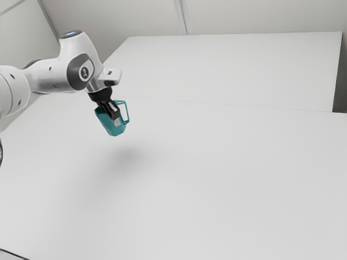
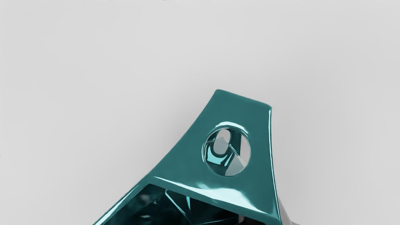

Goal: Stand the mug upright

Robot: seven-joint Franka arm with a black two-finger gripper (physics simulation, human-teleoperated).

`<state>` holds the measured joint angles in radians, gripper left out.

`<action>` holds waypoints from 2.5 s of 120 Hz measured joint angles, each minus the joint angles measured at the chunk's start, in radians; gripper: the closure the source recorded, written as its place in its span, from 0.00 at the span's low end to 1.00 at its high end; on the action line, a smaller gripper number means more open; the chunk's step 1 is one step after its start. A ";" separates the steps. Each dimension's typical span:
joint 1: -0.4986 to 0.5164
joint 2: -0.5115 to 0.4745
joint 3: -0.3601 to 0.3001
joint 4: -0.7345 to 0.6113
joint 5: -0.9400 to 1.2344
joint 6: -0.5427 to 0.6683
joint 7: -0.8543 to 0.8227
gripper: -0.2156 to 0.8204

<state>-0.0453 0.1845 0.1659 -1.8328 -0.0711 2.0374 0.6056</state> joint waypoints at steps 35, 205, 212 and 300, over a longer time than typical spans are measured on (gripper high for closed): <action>-0.002 0.060 -0.018 0.026 0.004 0.038 -0.076 0.96; -0.056 0.167 -0.037 -0.025 -0.017 0.159 -0.239 0.89; -0.057 0.165 -0.037 -0.026 -0.025 0.159 -0.238 0.81; -0.062 -0.182 -0.007 -0.020 0.082 0.039 -0.226 0.29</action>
<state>-0.1074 0.0022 0.1585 -1.8524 0.0109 2.0765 0.3791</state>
